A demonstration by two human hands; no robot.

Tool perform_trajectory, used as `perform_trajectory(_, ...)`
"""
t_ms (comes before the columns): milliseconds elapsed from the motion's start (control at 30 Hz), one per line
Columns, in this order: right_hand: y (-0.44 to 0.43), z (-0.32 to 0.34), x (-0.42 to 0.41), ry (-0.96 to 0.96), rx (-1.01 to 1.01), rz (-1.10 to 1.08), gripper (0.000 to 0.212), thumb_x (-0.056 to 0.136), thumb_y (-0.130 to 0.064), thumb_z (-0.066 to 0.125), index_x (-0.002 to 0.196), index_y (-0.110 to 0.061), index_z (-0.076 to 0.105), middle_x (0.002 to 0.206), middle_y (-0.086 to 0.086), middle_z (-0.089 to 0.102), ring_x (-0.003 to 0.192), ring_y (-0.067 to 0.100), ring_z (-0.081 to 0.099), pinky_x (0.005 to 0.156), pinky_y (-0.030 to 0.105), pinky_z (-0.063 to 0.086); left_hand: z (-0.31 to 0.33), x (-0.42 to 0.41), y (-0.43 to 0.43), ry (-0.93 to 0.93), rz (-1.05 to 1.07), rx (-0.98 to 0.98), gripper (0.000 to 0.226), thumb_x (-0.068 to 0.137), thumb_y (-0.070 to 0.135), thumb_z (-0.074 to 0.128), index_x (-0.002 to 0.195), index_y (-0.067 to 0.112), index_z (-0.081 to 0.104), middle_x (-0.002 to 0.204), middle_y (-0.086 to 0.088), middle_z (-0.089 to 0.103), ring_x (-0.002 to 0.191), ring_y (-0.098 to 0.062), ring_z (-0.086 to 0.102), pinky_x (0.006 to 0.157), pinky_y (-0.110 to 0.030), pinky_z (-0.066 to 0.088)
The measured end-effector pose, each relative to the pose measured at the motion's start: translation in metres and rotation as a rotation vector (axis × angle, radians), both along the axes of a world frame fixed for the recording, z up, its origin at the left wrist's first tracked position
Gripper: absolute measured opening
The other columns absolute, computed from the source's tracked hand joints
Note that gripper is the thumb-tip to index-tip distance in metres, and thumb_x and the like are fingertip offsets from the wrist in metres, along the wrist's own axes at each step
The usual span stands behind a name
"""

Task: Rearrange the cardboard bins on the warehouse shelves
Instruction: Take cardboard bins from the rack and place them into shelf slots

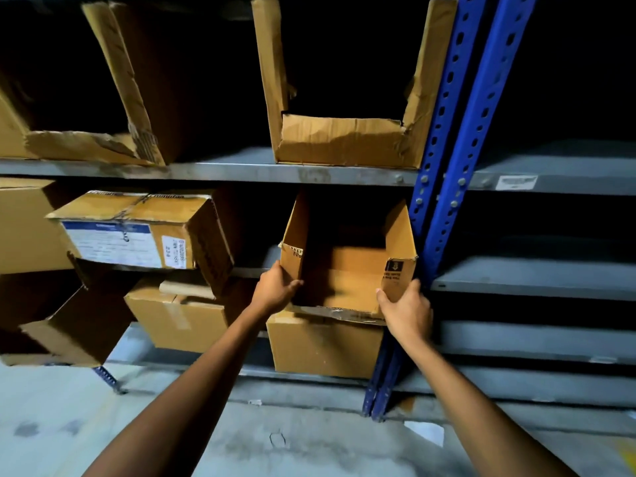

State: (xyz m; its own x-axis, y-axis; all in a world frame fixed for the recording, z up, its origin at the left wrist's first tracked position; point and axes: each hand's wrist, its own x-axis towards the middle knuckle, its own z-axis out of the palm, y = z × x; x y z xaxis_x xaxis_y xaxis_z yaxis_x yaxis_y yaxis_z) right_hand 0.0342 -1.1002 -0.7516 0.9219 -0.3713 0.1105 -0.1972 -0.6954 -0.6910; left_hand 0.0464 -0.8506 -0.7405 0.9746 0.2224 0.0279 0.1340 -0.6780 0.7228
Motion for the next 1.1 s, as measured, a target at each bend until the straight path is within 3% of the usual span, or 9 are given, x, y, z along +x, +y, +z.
perform_trajectory(200, -0.005, 0.010, 0.075, 0.023, -0.123, 0.019, 0.060, 0.080, -0.055, 0.068, 0.109, -0.005, 0.053, 0.108, 0.019, 0.067, 0.099, 0.038, 0.065, 0.075, 0.040, 0.053, -0.001, 0.073, 0.004, -0.017, 0.023, 0.064, 0.052, 0.088, 0.031, 0.070, 0.128, 0.005, 0.049, 0.125, -0.015, 0.061, 0.113, -0.029, 0.059, 0.090, -0.039, 0.051)
perform_trajectory(333, -0.011, 0.008, 0.109, 0.048, -0.222, 0.032, 0.063, 0.080, -0.064, 0.062, 0.103, -0.006, 0.055, 0.104, 0.020, 0.067, 0.098, 0.039, 0.063, 0.080, 0.045, 0.053, -0.004, 0.101, 0.000, -0.066, 0.052, 0.072, 0.050, 0.088, 0.031, 0.070, 0.127, 0.004, 0.053, 0.123, -0.015, 0.063, 0.112, -0.028, 0.060, 0.083, -0.030, 0.048)
perform_trajectory(433, -0.016, 0.006, 0.128, 0.095, -0.286, 0.044, 0.067, 0.079, -0.071, 0.056, 0.100, -0.007, 0.060, 0.102, 0.018, 0.066, 0.098, 0.037, 0.062, 0.082, 0.044, 0.052, -0.007, 0.116, -0.001, -0.093, 0.065, 0.055, 0.050, 0.089, 0.032, 0.069, 0.128, 0.005, 0.053, 0.123, -0.015, 0.063, 0.113, -0.027, 0.060, 0.086, -0.033, 0.051)
perform_trajectory(767, -0.025, 0.015, 0.161, 0.187, -0.454, 0.107, 0.070, 0.078, -0.079, 0.045, 0.086, -0.013, 0.064, 0.087, 0.008, 0.067, 0.085, 0.029, 0.062, 0.068, 0.033, 0.042, -0.015, 0.139, -0.003, -0.116, 0.106, 0.042, 0.045, 0.090, 0.035, 0.067, 0.122, 0.005, 0.056, 0.117, -0.014, 0.065, 0.109, -0.026, 0.062, 0.085, -0.034, 0.052)
perform_trajectory(900, -0.024, 0.006, 0.166, 0.255, -0.436, 0.114, 0.081, 0.075, -0.087, 0.030, 0.082, -0.013, 0.062, 0.081, 0.006, 0.067, 0.082, 0.027, 0.062, 0.067, 0.033, 0.041, -0.016, 0.144, -0.002, -0.114, 0.110, 0.032, 0.043, 0.090, 0.036, 0.067, 0.120, 0.006, 0.057, 0.114, -0.013, 0.066, 0.107, -0.026, 0.062, 0.085, -0.035, 0.052)
perform_trajectory(1033, -0.022, -0.001, 0.169, 0.249, -0.334, 0.104, 0.102, 0.054, -0.096, 0.008, 0.075, -0.014, 0.064, 0.069, 0.003, 0.069, 0.072, 0.025, 0.065, 0.073, 0.035, 0.049, -0.015, 0.148, -0.004, -0.110, 0.118, 0.037, 0.041, 0.090, 0.036, 0.066, 0.116, 0.005, 0.057, 0.109, -0.012, 0.066, 0.103, -0.026, 0.062, 0.078, -0.029, 0.047)
perform_trajectory(1100, -0.022, 0.000, 0.171, 0.264, -0.313, 0.094, 0.102, 0.050, -0.097, 0.006, 0.074, -0.015, 0.062, 0.068, 0.002, 0.069, 0.070, 0.024, 0.065, 0.073, 0.035, 0.050, -0.015, 0.150, -0.004, -0.106, 0.119, 0.038, 0.040, 0.091, 0.036, 0.066, 0.115, 0.005, 0.057, 0.109, -0.012, 0.066, 0.102, -0.025, 0.062, 0.077, -0.027, 0.045)
